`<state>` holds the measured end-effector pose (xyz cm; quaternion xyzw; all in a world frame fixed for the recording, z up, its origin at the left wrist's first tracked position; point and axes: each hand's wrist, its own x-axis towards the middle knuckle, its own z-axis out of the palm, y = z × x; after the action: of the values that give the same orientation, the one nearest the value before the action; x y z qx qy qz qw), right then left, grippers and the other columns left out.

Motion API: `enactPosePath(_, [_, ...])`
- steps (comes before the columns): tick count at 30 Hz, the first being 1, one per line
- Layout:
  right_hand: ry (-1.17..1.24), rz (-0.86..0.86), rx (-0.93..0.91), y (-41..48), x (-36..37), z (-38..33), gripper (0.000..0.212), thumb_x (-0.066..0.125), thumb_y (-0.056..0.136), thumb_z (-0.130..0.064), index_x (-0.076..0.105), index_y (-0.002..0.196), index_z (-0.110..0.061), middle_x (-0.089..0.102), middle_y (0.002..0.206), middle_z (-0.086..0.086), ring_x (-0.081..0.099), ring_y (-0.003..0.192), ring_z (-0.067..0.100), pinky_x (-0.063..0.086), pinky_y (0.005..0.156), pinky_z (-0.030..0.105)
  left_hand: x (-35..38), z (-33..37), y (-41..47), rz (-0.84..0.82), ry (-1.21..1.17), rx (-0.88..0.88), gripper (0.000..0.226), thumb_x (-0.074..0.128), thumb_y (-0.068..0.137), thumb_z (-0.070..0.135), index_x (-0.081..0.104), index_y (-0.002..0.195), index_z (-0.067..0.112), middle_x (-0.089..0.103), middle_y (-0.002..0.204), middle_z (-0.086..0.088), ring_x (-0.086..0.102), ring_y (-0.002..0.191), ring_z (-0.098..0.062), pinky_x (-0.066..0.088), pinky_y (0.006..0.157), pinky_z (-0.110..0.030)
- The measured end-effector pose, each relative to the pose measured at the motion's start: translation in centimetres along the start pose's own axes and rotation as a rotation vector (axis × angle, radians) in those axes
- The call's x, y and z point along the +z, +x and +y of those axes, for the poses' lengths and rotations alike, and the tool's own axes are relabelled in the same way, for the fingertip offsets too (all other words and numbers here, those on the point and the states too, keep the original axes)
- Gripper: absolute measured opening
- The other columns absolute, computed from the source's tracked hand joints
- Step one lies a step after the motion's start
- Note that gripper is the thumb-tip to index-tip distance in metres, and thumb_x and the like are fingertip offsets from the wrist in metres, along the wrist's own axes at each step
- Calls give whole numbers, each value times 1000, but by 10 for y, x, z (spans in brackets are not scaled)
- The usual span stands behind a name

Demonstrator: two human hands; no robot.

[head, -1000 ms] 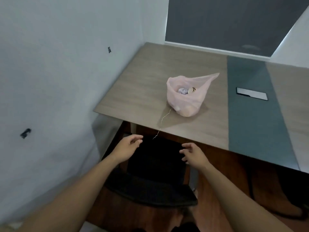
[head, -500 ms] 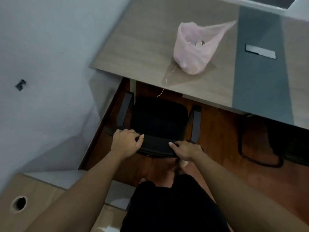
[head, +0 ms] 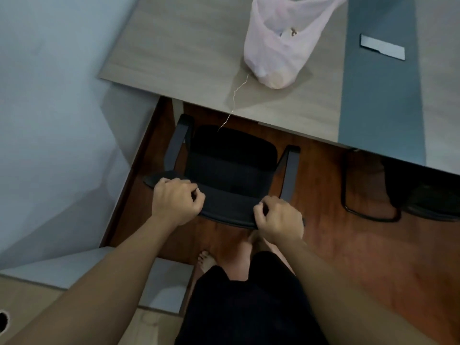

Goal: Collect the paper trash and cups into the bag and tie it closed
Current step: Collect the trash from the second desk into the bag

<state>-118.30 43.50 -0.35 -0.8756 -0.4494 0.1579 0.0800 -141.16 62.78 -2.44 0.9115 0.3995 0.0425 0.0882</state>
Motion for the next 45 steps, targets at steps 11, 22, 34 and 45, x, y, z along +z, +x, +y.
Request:
enactPosePath(11, [25,59,15,73,-23,20,37,42,97,-53,56,74,-28,52,69,-11,48,60,12,24,51,30,6,12,76,10,8,-6,36,48,94,42,49,59,31,36,56,14,37,54,-11,37,67,-34])
enactPosePath(22, [1,119,0,158,-33,35,40,45,96,-59,50,69,-30,50,65,-12,46,57,12,20,49,26,3,17,161,20,-1,-12,34,49,91,42,42,61,27,38,51,10,40,50,-15,36,65,-35])
enactPosePath(34, [-30,133,54,248,-53,52,44,44,92,-63,59,70,-28,49,60,-15,36,54,2,23,52,26,6,28,243,64,-11,-11,34,50,89,44,49,62,24,43,51,8,45,49,-20,42,66,-36])
enactPosePath(45, [2,110,40,279,-58,40,44,41,94,-62,53,67,-30,56,62,-12,48,55,5,29,50,26,6,9,285,43,-24,11,34,52,91,44,51,64,24,47,52,9,47,50,-18,40,65,-35])
